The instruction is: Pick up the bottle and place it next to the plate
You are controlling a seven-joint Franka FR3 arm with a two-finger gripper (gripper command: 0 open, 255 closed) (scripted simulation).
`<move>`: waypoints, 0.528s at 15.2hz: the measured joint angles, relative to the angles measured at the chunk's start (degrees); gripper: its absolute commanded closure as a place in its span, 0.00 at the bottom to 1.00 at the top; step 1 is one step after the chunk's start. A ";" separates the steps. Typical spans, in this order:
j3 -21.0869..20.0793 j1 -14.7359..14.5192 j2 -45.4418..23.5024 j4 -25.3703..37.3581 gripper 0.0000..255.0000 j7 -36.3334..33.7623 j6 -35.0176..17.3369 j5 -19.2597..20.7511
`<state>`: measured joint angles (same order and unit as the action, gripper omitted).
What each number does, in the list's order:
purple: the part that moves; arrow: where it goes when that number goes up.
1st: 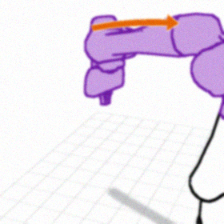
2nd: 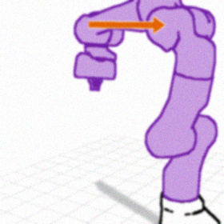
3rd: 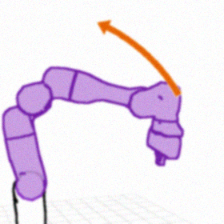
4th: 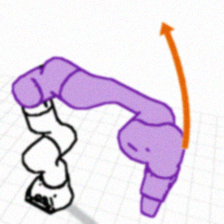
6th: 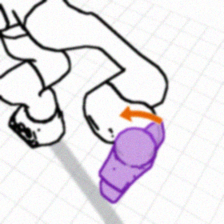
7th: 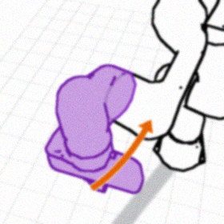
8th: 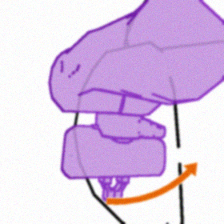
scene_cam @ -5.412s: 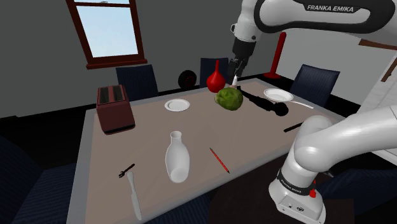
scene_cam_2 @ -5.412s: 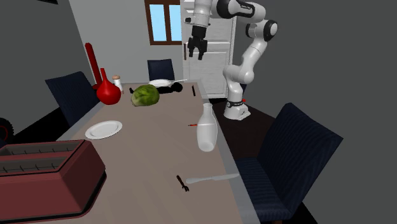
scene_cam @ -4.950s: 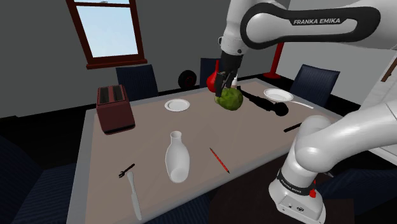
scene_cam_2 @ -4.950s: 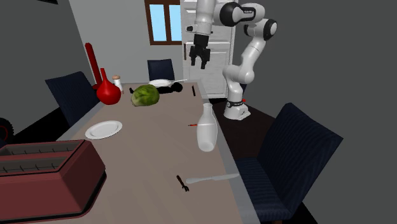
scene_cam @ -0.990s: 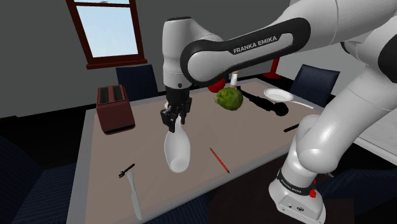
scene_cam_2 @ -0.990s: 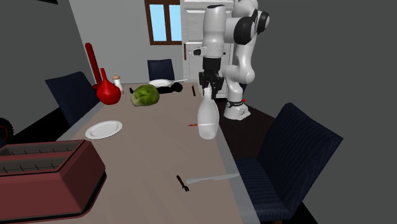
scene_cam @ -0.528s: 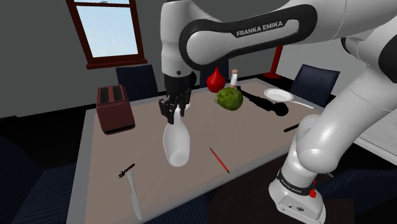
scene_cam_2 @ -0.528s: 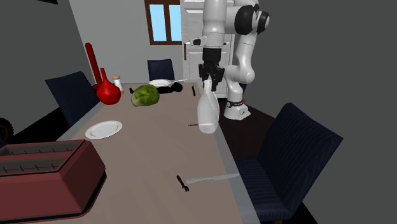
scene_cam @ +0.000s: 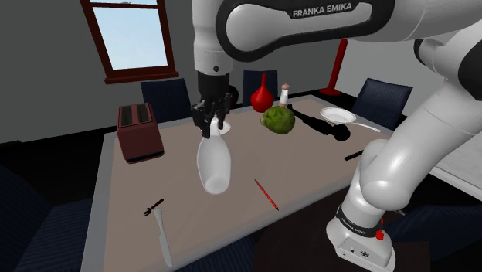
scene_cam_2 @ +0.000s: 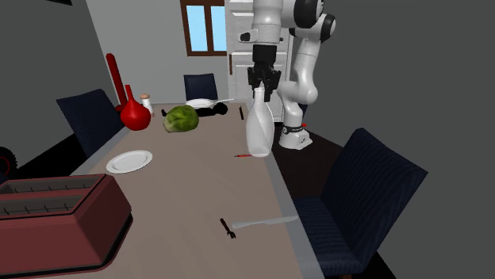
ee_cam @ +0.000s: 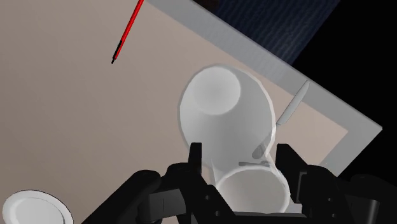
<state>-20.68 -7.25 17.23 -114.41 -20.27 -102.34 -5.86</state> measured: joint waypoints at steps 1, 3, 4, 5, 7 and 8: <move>-0.02 0.01 -0.11 1.07 1.00 -0.14 0.96 0.05; 0.10 0.08 -0.21 2.62 1.00 -0.09 2.42 0.14; 0.00 0.08 -0.49 3.70 1.00 -0.32 3.21 0.23; 0.02 0.10 -0.56 4.62 1.00 -0.37 4.08 0.27; 0.23 0.20 -0.56 6.22 1.00 -0.22 5.68 0.33; 0.23 0.24 -0.80 7.17 1.00 -0.28 6.40 0.41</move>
<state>-20.45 -7.01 16.42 -107.24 -20.55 -95.94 -5.45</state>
